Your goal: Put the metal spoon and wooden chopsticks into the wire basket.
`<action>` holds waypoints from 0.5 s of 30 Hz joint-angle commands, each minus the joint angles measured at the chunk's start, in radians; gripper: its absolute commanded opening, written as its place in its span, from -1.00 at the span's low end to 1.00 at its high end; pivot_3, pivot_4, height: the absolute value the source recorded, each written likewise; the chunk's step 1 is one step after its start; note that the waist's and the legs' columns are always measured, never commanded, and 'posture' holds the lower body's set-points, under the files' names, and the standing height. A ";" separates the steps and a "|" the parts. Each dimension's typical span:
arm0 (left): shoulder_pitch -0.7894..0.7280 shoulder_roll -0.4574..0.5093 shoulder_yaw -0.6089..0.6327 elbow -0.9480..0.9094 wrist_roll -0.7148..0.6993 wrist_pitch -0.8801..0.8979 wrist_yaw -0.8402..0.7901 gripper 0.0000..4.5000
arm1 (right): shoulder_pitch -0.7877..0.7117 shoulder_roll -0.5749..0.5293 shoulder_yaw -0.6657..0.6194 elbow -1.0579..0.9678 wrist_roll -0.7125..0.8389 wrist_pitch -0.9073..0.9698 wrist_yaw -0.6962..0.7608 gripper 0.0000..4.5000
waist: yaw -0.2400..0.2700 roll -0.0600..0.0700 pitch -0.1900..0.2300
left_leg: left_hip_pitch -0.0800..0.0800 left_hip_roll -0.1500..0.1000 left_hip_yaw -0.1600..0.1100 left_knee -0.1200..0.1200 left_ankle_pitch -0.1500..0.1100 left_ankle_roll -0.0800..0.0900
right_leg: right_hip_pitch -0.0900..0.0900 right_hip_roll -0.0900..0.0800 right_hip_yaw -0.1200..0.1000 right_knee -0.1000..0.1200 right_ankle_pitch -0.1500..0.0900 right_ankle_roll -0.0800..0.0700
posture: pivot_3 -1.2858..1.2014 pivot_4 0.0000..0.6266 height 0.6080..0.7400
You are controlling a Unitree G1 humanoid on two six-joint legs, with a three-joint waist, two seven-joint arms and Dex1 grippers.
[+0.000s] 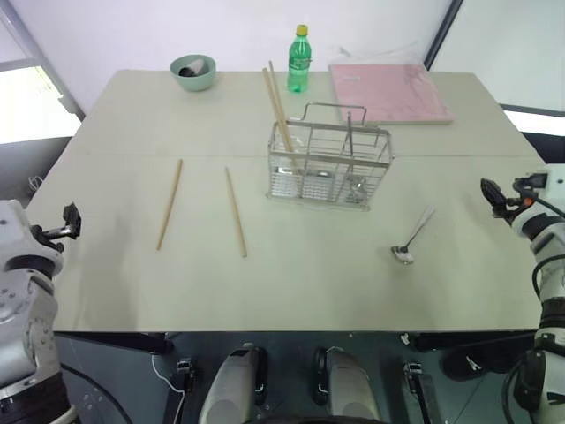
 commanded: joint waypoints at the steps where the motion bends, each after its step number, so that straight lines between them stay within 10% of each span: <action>1: -0.001 0.018 0.012 -0.046 0.000 -0.007 -0.003 0.99 | 0.014 -0.015 -0.024 -0.032 0.006 -0.010 -0.003 0.55 | 0.000 0.000 0.000 | 0.000 0.000 0.000 0.000 0.000 0.000 | 0.000 0.000 0.000 0.000 0.000 0.000 | 0.03 -0.52 0.19; 15: -0.044 0.056 -0.003 -0.020 -0.010 0.025 -0.025 0.99 | 0.032 -0.017 -0.018 -0.053 0.014 -0.013 -0.004 0.55 | 0.000 0.000 0.000 | 0.000 0.000 0.000 0.000 0.000 0.000 | 0.000 0.000 0.000 0.000 0.000 0.000 | 0.03 -0.52 0.19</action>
